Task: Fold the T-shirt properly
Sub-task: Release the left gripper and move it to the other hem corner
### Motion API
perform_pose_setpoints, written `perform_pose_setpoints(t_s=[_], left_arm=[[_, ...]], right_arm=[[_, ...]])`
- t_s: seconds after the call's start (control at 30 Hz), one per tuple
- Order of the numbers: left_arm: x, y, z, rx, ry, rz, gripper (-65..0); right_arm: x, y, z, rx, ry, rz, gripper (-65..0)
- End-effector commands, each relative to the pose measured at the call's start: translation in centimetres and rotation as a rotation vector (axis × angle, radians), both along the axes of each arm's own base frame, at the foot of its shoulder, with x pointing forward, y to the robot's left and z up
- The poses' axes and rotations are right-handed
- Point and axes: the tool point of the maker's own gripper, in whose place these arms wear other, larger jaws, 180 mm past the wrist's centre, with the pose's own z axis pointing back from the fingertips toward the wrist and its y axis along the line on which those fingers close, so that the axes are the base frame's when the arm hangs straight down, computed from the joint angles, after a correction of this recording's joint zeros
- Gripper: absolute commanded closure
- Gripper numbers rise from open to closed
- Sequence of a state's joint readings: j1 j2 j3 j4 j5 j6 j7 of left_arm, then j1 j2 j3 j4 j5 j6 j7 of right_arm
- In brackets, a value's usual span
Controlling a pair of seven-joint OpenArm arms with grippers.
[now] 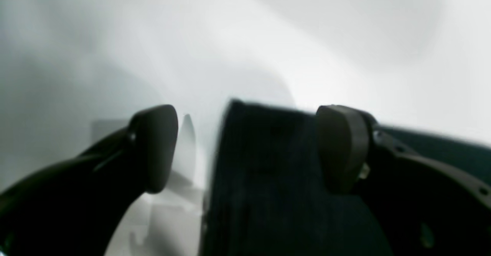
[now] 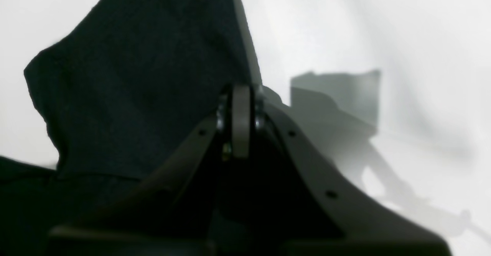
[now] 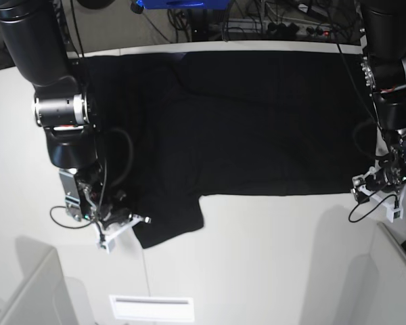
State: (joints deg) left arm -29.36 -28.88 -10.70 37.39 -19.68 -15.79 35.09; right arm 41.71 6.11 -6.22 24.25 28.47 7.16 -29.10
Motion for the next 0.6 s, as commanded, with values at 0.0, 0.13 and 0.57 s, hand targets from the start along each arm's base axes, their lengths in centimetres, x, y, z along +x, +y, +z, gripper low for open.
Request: perform_pose_setpoints(t_s=[0.0, 0.13, 0.57], left_arm=[[1.1, 0.8, 1.5, 0.024, -0.031, 0.0, -53.8], [1.0, -0.2, 0.2, 0.007, -0.001, -0.009, -53.8], [0.4, -2.2, -1.7, -0.018, 0.028, -0.033, -5.1]], right_arm=[[1.7, 0.0, 2.0, 0.007, -0.048, -0.001, 0.0], [1.8, -0.2, 2.1, 0.005, -0.051, -0.003, 0.0], [1.7, -0.5, 2.0, 0.001, -0.05, -0.007, 0.0]])
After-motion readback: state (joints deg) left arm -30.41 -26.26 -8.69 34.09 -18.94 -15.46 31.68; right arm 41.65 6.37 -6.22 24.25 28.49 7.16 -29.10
